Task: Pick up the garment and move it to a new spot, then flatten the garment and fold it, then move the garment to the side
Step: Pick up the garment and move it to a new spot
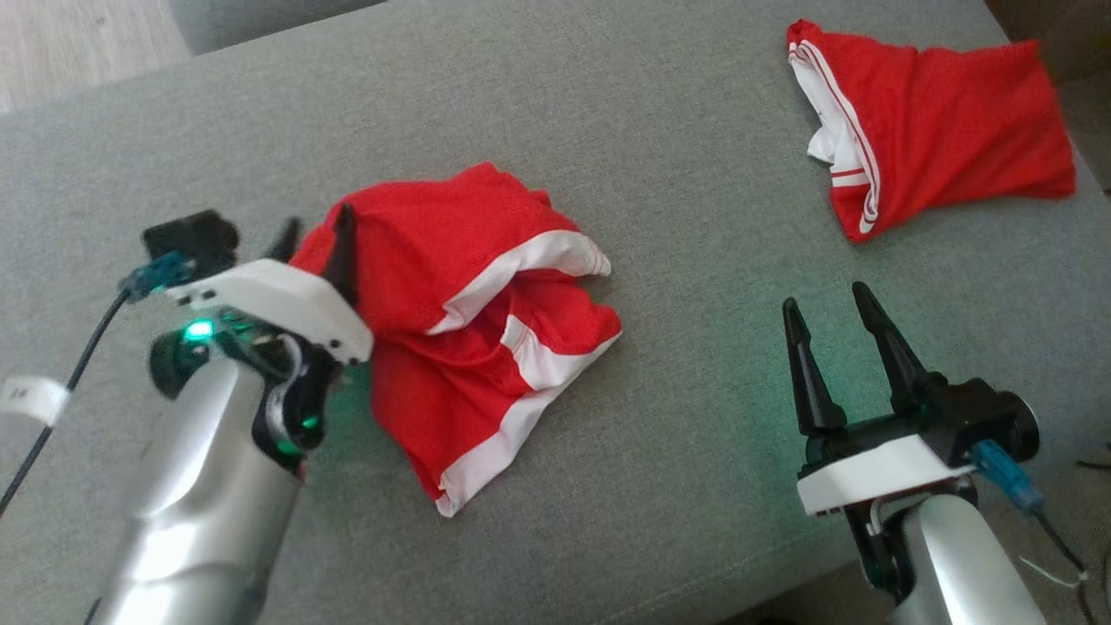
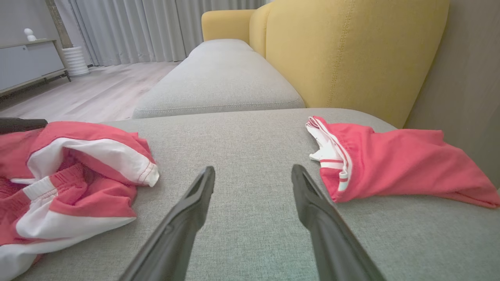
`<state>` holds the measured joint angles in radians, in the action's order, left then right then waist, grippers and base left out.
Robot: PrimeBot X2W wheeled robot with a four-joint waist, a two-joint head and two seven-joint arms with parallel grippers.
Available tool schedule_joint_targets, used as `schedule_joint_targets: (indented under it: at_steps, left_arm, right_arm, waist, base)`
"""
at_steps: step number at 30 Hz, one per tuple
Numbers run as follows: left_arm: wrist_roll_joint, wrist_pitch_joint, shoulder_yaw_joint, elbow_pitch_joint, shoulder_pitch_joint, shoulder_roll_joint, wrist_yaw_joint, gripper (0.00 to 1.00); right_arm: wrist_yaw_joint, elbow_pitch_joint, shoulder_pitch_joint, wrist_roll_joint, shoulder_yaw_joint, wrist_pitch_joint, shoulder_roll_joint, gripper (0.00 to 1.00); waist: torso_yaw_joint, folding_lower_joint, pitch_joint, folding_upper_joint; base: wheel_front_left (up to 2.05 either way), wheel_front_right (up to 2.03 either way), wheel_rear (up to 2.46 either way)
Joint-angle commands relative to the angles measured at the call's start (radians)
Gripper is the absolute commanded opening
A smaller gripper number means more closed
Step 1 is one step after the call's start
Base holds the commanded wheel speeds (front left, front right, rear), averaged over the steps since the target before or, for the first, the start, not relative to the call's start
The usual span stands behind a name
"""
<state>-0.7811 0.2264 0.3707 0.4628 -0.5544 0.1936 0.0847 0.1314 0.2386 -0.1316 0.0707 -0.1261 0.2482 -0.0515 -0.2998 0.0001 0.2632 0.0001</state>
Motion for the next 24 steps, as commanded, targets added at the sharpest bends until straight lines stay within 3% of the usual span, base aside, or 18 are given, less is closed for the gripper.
schedule_joint_targets:
  at_steps: [1,7,12,18,24]
  left_arm:
    - [0.024,-0.047,-0.043,-0.006,-0.056,0.036,0.001,1.0]
    - [0.172,-0.311,-0.014,0.021,-0.028,0.085,0.008,1.0]
    - [0.244,-0.478,-0.032,-0.072,0.14,0.079,0.069,1.0]
    - [0.324,-0.487,-0.075,-0.223,0.318,0.045,0.108,1.0]
    - [0.44,-0.488,-0.141,-0.312,0.504,0.011,0.084,1.0]
  right_arm:
    - [-0.001,-0.025,-0.011,0.01,-0.022,0.013,0.001,1.0]
    - [-0.001,-0.02,-0.001,0.007,-0.015,0.013,0.001,1.0]
    - [-0.001,-0.028,0.026,-0.017,0.018,0.014,0.001,1.0]
    - [-0.001,-0.035,0.056,-0.041,0.063,0.014,-0.006,1.0]
    - [-0.001,-0.048,0.096,-0.063,0.107,0.014,-0.013,1.0]
  waist:
    - [0.004,-0.0001,-0.007,-0.0001]
    - [0.024,-0.0001,-0.042,-0.0001]
    - [0.067,-0.0001,-0.089,-0.0001]
    - [0.124,-0.0001,-0.124,-0.0001]
    - [0.197,-0.0001,-0.16,-0.0001]
  base:
    - [0.0,0.0,0.0]
    - [0.0,0.0,0.0]
    - [0.0,0.0,0.0]
    - [0.0,0.0,0.0]
    - [0.0,0.0,0.0]
